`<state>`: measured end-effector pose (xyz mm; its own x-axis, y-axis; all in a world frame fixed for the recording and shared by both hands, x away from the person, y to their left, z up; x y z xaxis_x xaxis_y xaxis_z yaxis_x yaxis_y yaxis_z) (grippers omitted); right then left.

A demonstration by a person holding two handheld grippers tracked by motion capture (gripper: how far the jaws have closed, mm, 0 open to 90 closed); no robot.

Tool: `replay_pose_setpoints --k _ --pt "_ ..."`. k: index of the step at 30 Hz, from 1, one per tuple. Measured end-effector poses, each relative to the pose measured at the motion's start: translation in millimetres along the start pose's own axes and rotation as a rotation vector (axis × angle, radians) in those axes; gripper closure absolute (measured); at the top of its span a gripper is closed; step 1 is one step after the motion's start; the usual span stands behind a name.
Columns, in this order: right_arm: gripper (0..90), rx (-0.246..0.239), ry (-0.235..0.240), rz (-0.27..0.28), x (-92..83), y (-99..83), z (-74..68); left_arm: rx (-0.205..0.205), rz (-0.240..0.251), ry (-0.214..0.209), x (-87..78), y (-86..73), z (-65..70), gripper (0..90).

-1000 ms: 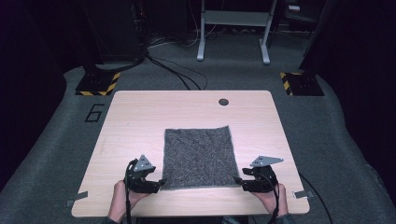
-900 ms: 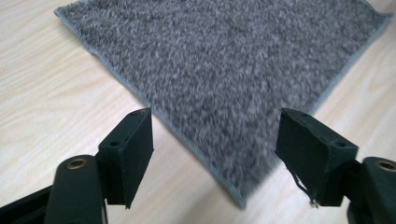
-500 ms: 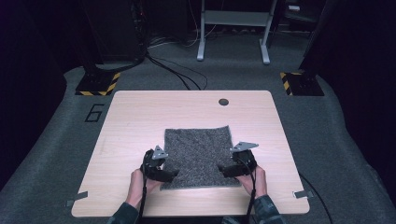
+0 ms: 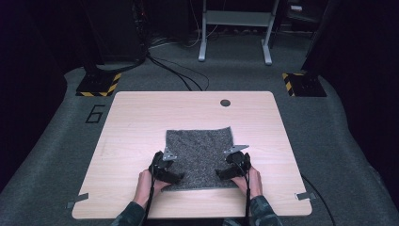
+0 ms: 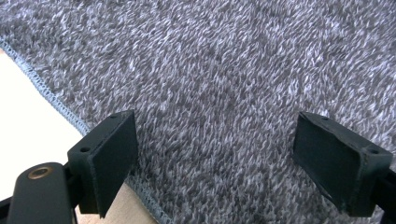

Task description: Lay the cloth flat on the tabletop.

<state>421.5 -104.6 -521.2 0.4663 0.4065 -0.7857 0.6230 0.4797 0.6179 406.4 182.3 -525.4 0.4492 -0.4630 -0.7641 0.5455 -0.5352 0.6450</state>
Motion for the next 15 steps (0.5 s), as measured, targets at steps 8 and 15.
replay_pose_setpoints --k 8,15 --pt "4.3 -0.007 -0.032 0.001 -2.7 -11.7 -4.3 0.012 0.021 0.001 2.3 -0.3 3.6 13.1" --pt "4.7 0.01 -0.036 -0.013 -11.7 -21.7 -6.3 0.019 0.025 -0.002 4.2 1.3 14.0 12.4"
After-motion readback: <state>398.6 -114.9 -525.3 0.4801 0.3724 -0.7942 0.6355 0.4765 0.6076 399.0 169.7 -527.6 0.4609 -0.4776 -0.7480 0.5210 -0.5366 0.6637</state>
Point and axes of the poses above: each handheld gripper's, and its own axes: x roughly forward along the jaws, y roughly out of its top, z roughly to its right, the point moved 1 cm from there along x, roughly forward along the jaws
